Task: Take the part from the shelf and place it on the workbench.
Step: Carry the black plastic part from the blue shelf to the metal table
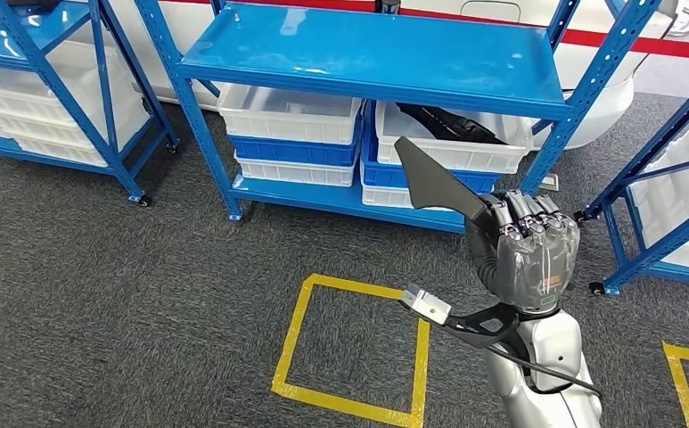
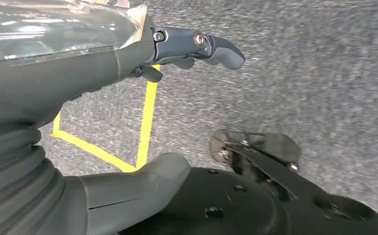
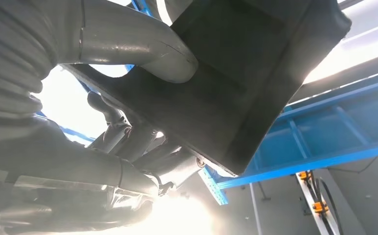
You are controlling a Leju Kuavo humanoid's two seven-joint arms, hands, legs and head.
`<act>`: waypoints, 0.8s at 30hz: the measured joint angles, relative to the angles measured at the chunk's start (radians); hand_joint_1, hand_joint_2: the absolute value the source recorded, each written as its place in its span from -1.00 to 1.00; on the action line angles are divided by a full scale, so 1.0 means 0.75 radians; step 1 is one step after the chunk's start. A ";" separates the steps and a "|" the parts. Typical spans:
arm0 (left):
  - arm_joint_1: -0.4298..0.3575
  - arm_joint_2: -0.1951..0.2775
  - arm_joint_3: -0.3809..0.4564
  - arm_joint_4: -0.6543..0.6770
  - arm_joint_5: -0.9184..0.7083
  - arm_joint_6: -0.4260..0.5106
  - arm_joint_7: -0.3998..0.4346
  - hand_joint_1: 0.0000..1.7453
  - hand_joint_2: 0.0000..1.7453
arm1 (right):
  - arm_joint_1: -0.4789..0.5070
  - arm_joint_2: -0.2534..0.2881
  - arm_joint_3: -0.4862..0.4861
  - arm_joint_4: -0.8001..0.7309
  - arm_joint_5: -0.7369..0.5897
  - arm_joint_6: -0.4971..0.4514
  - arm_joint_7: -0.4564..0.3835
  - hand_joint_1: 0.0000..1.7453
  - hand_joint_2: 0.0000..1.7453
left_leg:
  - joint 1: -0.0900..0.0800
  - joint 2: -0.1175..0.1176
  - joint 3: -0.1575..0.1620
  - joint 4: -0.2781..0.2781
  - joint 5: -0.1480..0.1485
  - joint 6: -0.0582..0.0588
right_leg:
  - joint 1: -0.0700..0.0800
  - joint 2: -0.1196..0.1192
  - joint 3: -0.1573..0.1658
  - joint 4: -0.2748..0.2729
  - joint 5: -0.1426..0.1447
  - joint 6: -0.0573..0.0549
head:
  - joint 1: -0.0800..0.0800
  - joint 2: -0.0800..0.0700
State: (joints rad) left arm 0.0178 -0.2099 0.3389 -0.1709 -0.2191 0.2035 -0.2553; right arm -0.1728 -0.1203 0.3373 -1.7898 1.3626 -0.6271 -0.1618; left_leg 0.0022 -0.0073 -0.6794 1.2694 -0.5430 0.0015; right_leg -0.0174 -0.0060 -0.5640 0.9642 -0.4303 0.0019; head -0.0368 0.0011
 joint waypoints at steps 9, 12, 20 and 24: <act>-0.003 0.000 0.000 0.001 -0.013 -0.029 -0.018 -1.00 1.00 | 0.021 0.000 0.003 -0.006 0.063 0.000 0.057 1.00 1.00 | -0.005 0.000 0.228 -0.381 0.059 0.074 | -0.004 0.003 -0.105 0.062 0.032 0.061 | 0.007 0.000; -0.005 -0.001 0.000 0.002 -0.017 -0.018 -0.011 -1.00 1.00 | 0.025 0.000 0.007 -0.006 0.071 0.000 0.065 1.00 1.00 | -0.007 0.010 0.172 -0.384 0.109 0.095 | -0.005 0.005 -0.174 0.283 -0.149 0.041 | 0.021 0.000; -0.005 -0.015 0.000 0.002 -0.021 0.037 0.017 -1.00 1.00 | -0.005 0.009 0.027 0.011 0.056 0.000 0.066 1.00 1.00 | -0.027 0.014 0.049 -0.376 0.226 0.074 | 0.008 0.005 0.171 0.027 -0.142 0.056 | 0.019 0.000; -0.004 -0.019 0.000 0.001 -0.028 0.062 0.027 -1.00 1.00 | -0.033 0.026 0.046 0.031 0.053 0.000 0.068 1.00 1.00 | -0.020 0.009 0.030 -0.360 0.221 0.037 | 0.004 0.002 0.171 -0.031 -0.133 0.008 | 0.015 0.000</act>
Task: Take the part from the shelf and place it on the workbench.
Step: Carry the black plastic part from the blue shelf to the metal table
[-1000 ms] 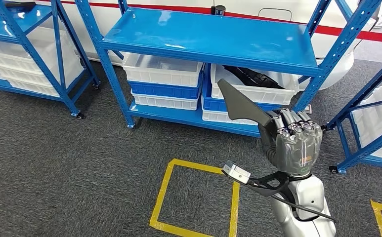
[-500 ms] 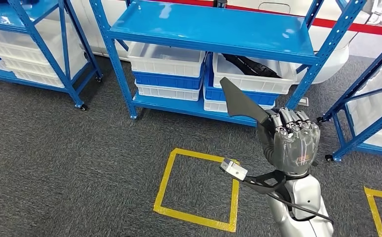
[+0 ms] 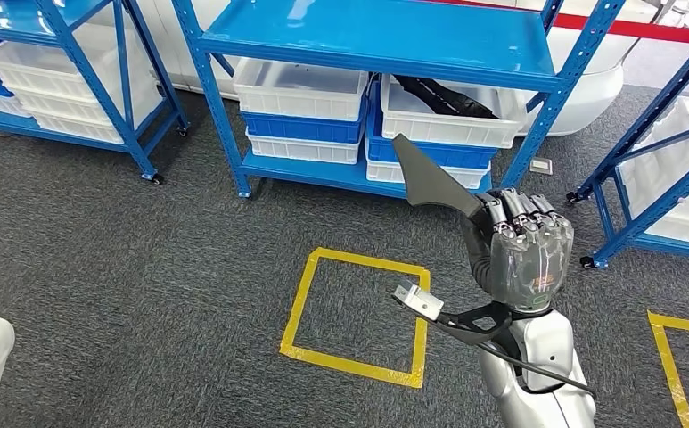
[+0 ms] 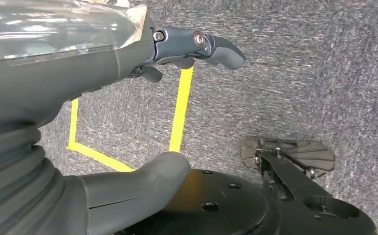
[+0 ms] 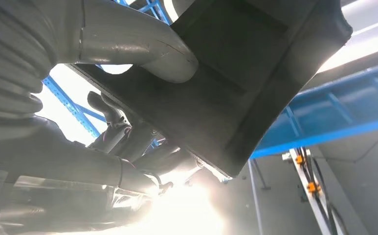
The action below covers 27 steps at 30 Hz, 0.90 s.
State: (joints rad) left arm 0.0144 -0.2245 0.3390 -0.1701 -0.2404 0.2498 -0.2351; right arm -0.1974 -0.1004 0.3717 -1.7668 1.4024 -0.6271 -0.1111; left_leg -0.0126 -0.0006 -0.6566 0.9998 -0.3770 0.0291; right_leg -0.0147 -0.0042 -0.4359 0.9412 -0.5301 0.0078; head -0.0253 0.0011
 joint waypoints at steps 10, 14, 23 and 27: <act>0.009 -0.002 0.000 0.000 0.020 0.019 -0.019 -1.00 1.00 | -0.026 0.031 0.021 0.045 -0.059 0.000 0.002 1.00 1.00 | 0.027 -0.066 0.139 0.060 -0.122 -0.027 | -0.002 0.049 -0.102 0.042 0.072 0.002 | -0.014 0.000; 0.007 -0.008 0.000 0.000 0.024 0.035 -0.002 -1.00 1.00 | -0.039 0.036 0.026 0.061 -0.073 0.000 0.004 1.00 1.00 | 0.024 -0.053 0.161 -0.006 -0.127 0.000 | -0.001 0.082 -0.137 0.057 0.087 0.033 | -0.015 0.000; 0.010 -0.012 0.002 0.000 0.037 0.045 -0.003 -1.00 1.00 | -0.060 0.025 0.016 0.116 -0.093 0.001 0.034 1.00 1.00 | 0.023 0.072 0.128 -0.016 -0.097 0.036 | -0.008 -0.011 -0.235 0.294 -0.008 0.070 | 0.006 0.000; 0.010 -0.007 0.004 -0.001 0.037 0.032 -0.013 -1.00 1.00 | -0.078 0.026 -0.003 0.128 -0.095 0.003 0.050 1.00 1.00 | 0.006 0.116 0.126 -0.010 -0.093 0.014 | 0.001 -0.074 -0.118 0.055 0.064 0.051 | 0.006 0.000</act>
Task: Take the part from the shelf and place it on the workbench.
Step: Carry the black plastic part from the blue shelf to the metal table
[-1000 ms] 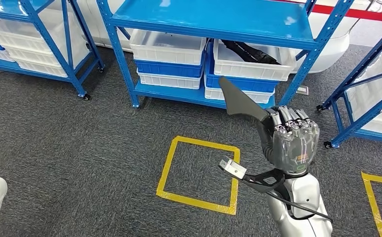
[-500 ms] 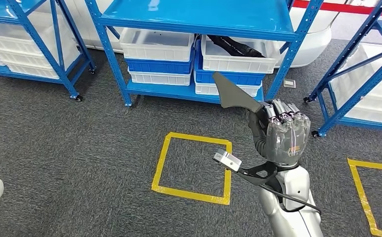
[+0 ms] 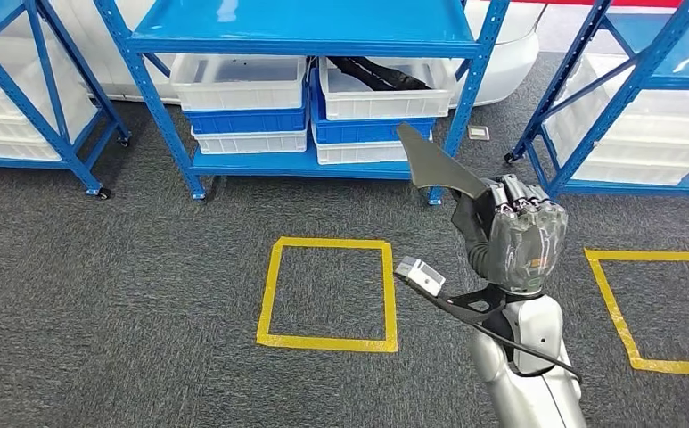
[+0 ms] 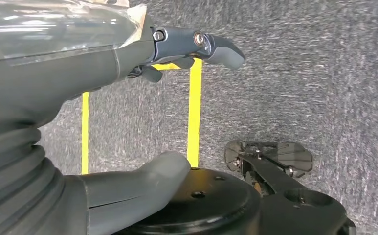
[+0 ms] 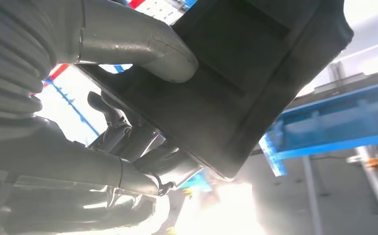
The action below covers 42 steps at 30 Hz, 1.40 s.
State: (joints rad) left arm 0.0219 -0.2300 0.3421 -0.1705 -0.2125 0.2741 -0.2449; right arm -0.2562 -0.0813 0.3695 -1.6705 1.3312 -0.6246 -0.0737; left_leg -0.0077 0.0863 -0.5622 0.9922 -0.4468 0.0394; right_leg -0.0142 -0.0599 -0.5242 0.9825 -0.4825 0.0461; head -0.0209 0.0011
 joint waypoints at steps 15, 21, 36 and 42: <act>0.001 0.020 0.004 0.001 -0.039 -0.089 -0.027 -1.00 1.00 | -0.001 -0.003 -0.093 0.007 0.002 0.014 0.025 1.00 1.00 | 0.014 -0.237 0.013 0.022 -0.021 -0.007 | 0.003 0.226 -0.043 0.007 0.050 -0.050 | -0.016 0.000; 0.003 0.017 0.003 0.001 -0.043 -0.087 -0.033 -1.00 1.00 | 0.034 -0.031 -0.130 -0.020 0.002 0.011 0.026 1.00 1.00 | 0.022 -0.138 0.015 -0.014 -0.007 0.021 | 0.005 0.137 -0.156 0.173 -0.022 -0.025 | 0.004 0.000; 0.000 0.025 -0.007 0.001 -0.066 -0.061 -0.002 -1.00 1.00 | -0.113 -0.111 -0.209 0.043 0.000 0.076 0.046 1.00 1.00 | 0.015 -0.068 -0.038 0.132 -0.115 -0.040 | -0.020 0.069 -0.055 0.005 0.056 -0.042 | -0.008 0.000; 0.004 0.022 -0.008 0.001 -0.068 -0.063 0.009 -1.00 1.00 | -0.231 -0.152 -0.281 0.185 -0.006 0.112 0.045 1.00 1.00 | 0.013 -0.143 -0.091 0.247 -0.112 -0.017 | 0.002 0.173 -0.069 0.010 0.071 -0.059 | -0.018 0.000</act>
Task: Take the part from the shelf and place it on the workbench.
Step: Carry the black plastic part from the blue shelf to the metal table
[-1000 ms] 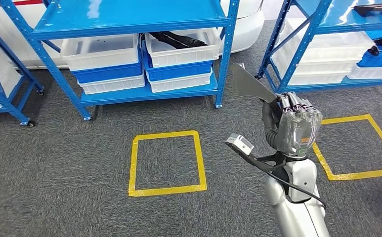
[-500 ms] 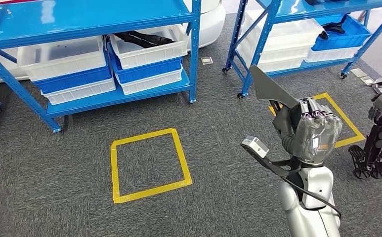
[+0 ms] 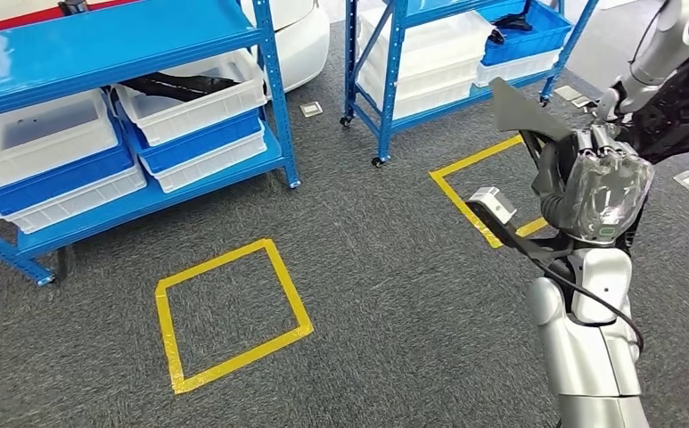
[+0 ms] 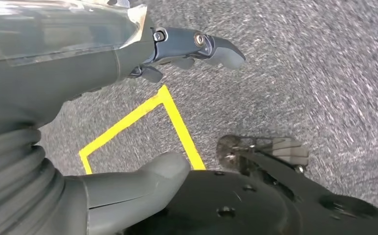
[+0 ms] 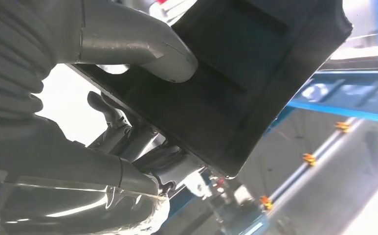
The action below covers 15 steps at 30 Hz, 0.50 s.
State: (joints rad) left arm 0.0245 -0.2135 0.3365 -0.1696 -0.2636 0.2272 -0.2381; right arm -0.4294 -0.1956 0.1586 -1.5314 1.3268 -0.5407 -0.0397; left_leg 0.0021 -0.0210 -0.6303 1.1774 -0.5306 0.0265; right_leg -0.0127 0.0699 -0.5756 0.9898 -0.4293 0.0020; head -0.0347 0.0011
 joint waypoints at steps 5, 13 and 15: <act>-0.002 -0.008 -0.001 0.003 -0.001 0.003 0.001 -1.00 1.00 | -0.081 -0.021 -0.034 0.075 -0.002 0.006 -0.005 1.00 1.00 | -0.005 -0.071 0.107 -0.230 0.081 0.025 | -0.003 0.078 -0.021 0.004 0.016 0.027 | 0.004 0.000; -0.001 -0.016 -0.001 0.005 0.003 0.032 0.016 -1.00 1.00 | -0.221 -0.055 -0.056 0.245 0.004 0.009 -0.019 1.00 1.00 | -0.001 0.079 0.106 -0.258 0.105 0.048 | -0.016 -0.084 -0.213 0.381 -0.123 0.051 | 0.033 0.000; -0.003 -0.018 -0.001 0.005 0.004 0.048 0.029 -1.00 1.00 | -0.326 -0.062 -0.058 0.374 -0.003 0.001 -0.033 1.00 1.00 | -0.001 0.117 0.104 -0.253 0.104 0.044 | -0.031 -0.104 -0.147 0.272 -0.075 0.082 | 0.034 0.000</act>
State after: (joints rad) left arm 0.0226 -0.2270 0.3361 -0.1656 -0.2603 0.2635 -0.2166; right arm -0.6736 -0.2424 0.1150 -1.2513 1.3243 -0.5399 -0.0644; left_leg 0.0016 0.0669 -0.5523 0.9874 -0.4526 0.0599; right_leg -0.0360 -0.0082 -0.6860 1.1936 -0.4857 0.0632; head -0.0090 0.0011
